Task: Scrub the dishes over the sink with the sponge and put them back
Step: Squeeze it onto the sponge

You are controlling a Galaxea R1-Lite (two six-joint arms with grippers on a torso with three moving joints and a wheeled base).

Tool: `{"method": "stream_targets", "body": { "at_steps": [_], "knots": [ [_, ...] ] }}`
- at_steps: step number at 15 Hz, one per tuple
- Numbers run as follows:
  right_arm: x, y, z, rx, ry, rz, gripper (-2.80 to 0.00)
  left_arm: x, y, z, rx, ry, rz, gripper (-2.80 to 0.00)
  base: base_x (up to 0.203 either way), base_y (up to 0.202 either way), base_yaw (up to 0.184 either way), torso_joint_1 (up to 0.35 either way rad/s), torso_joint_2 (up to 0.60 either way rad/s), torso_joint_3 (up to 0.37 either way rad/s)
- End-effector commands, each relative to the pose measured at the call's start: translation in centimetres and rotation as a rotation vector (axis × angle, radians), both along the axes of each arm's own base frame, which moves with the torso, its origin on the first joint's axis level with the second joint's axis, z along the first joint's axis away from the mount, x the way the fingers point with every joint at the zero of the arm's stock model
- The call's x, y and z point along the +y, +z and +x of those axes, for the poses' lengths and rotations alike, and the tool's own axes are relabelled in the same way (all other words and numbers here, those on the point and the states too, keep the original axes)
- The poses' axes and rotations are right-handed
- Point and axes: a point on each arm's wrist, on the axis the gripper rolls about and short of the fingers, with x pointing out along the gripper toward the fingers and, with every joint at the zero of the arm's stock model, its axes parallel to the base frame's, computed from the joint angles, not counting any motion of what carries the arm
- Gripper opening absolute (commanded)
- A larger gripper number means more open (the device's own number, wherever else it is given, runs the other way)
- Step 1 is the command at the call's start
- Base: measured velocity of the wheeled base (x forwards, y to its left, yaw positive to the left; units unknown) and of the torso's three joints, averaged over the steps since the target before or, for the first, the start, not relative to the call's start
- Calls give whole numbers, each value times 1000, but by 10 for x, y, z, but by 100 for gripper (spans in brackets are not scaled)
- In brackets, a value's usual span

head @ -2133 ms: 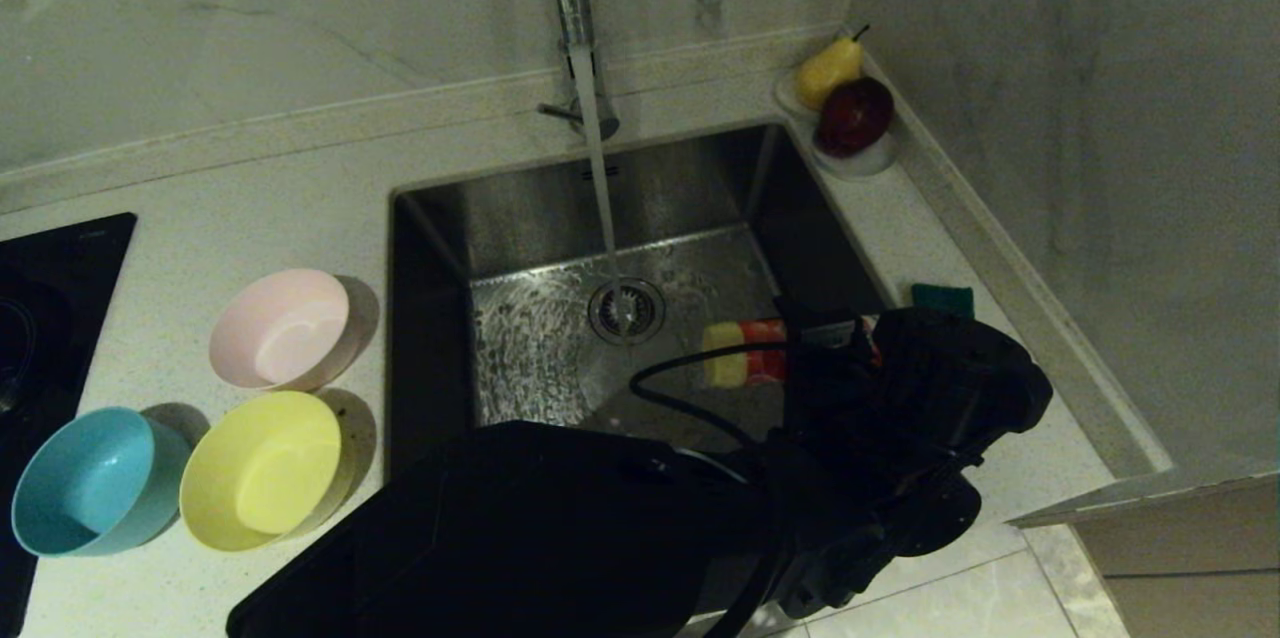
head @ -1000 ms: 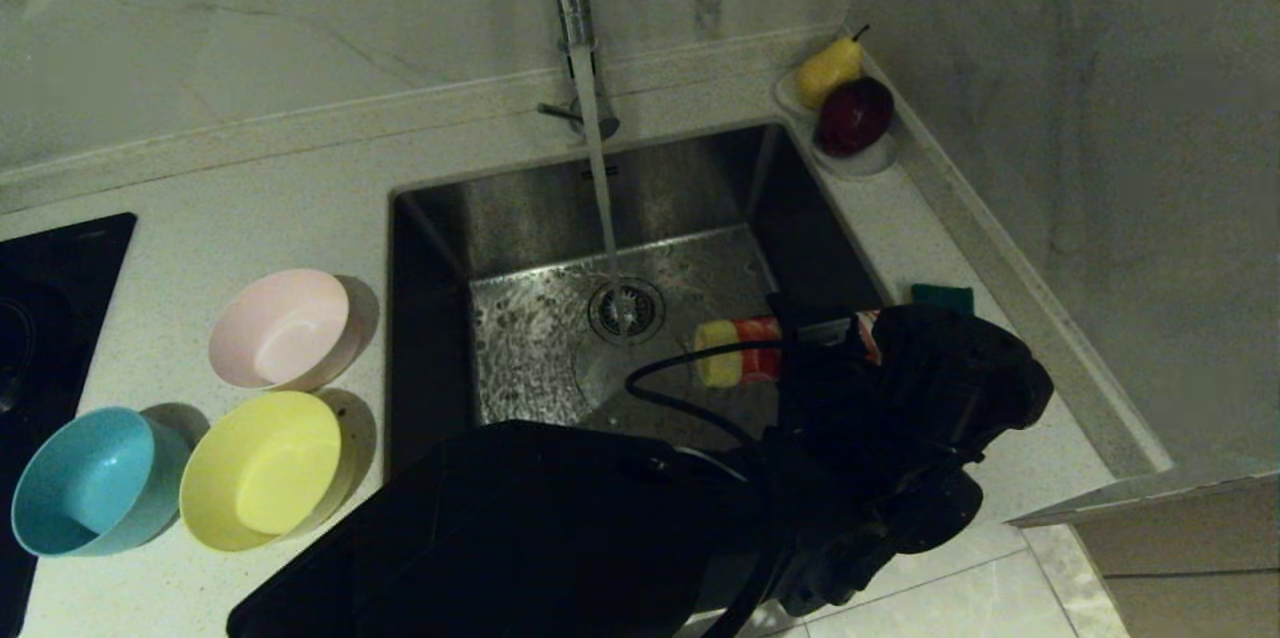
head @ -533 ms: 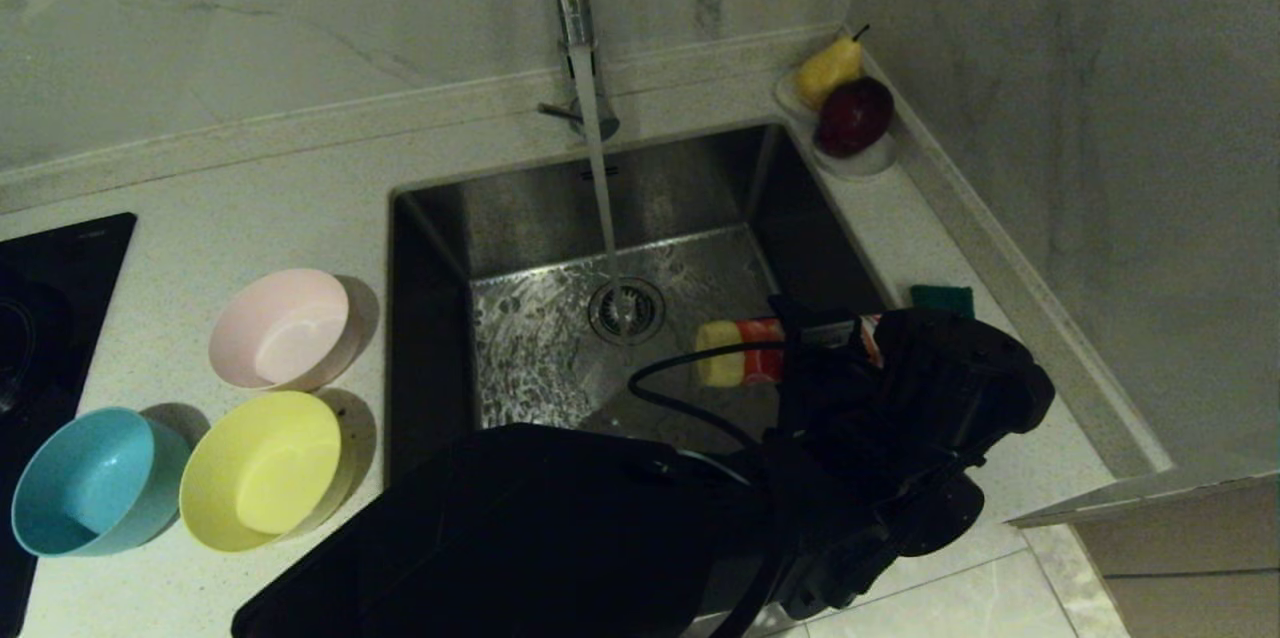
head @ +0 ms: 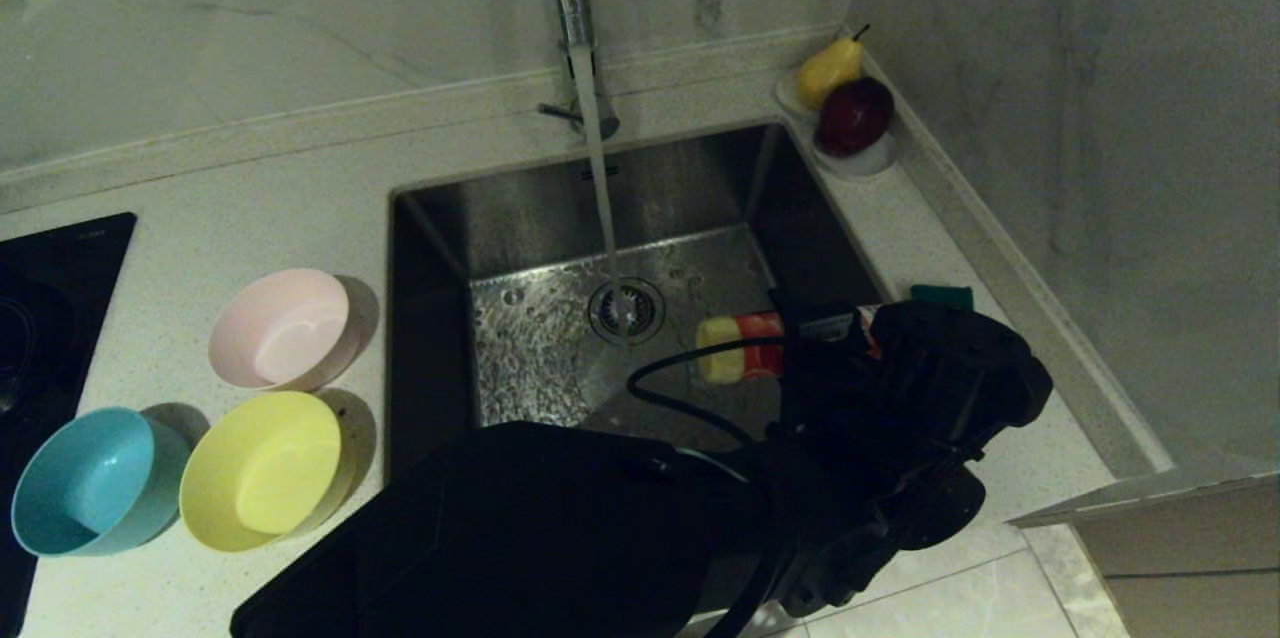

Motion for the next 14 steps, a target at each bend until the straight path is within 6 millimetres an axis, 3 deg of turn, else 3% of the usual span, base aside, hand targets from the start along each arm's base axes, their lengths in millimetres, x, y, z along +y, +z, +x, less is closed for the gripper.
{"method": "stream_targets", "body": {
  "at_steps": [1, 14],
  "knots": [
    [0, 0, 0, -1, 1, 0, -280, -1, 0, 0, 0, 4, 6, -280, 0, 0, 0, 0, 0, 0],
    [0, 0, 0, -1, 1, 0, -280, -4, -4, -3, 2, -2, 4, -280, 0, 0, 0, 0, 0, 0]
  ]
}}
